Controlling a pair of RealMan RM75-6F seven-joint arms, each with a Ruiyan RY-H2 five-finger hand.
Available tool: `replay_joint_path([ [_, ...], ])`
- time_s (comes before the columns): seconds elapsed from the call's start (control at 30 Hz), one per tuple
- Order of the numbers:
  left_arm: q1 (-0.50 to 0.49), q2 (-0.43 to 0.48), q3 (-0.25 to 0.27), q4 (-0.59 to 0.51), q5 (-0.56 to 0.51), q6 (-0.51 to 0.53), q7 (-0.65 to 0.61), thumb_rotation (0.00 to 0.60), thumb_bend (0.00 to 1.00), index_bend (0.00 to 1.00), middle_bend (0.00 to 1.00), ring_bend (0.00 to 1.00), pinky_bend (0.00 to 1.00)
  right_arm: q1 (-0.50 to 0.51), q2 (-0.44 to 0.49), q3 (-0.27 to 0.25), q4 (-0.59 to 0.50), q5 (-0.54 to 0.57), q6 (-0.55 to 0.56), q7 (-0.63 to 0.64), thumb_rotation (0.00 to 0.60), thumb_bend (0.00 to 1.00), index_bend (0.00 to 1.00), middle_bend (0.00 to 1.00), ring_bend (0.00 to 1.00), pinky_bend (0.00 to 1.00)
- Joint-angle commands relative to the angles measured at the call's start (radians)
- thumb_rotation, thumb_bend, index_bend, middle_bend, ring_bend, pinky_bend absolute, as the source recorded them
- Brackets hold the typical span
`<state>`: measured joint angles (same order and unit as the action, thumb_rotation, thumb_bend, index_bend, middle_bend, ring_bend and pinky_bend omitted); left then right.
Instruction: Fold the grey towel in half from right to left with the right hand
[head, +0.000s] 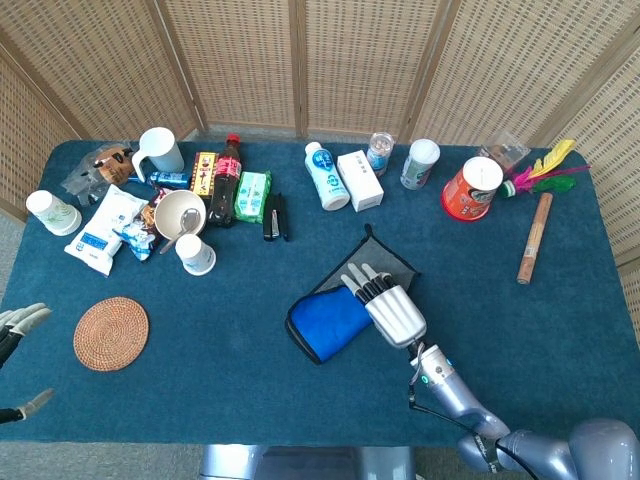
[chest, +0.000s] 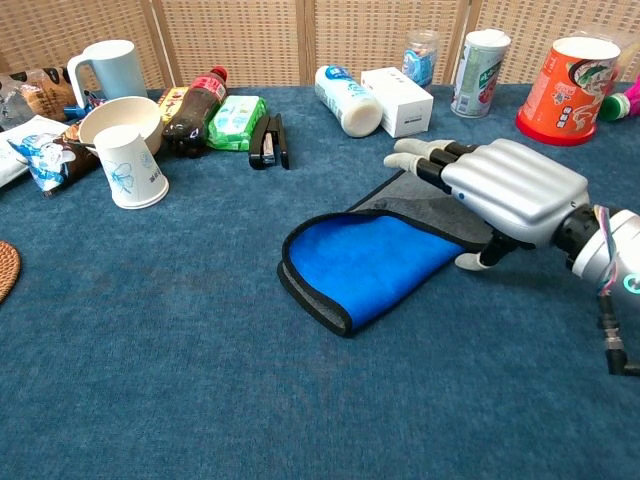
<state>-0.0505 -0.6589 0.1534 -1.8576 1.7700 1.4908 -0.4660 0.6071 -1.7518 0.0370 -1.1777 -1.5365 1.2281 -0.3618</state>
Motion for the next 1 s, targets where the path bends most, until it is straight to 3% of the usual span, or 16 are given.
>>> replay_joint_path([
  [0.03, 0.000, 0.001, 0.001, 0.002, 0.001, 0.000, -0.005, 0.600, 0.32, 0.05, 0.00, 0.00, 0.05, -0.003, 0.003, 0.003, 0.015, 0.004, -0.010, 0.006, 0.600, 0.06, 0.04, 0.00, 0.12, 0.32],
  [0.53, -0.003, 0.001, 0.003, -0.004, 0.002, -0.006, 0.003, 0.600, 0.31, 0.05, 0.00, 0.00, 0.05, -0.017, 0.052, -0.013, 0.053, -0.036, -0.008, 0.023, 0.600, 0.15, 0.05, 0.01, 0.13, 0.32],
  [0.77, -0.003, -0.001, 0.005, -0.007, 0.004, -0.009, 0.011, 0.600, 0.31, 0.05, 0.00, 0.00, 0.05, -0.024, 0.028, -0.007, 0.100, -0.048, 0.013, 0.032, 0.600, 0.16, 0.15, 0.03, 0.15, 0.34],
  [1.0, -0.004, 0.000, 0.006, -0.006, 0.000, -0.011, 0.008, 0.600, 0.31, 0.05, 0.00, 0.00, 0.05, -0.028, -0.005, -0.003, 0.144, -0.048, 0.014, 0.036, 0.600, 0.16, 0.16, 0.03, 0.16, 0.35],
])
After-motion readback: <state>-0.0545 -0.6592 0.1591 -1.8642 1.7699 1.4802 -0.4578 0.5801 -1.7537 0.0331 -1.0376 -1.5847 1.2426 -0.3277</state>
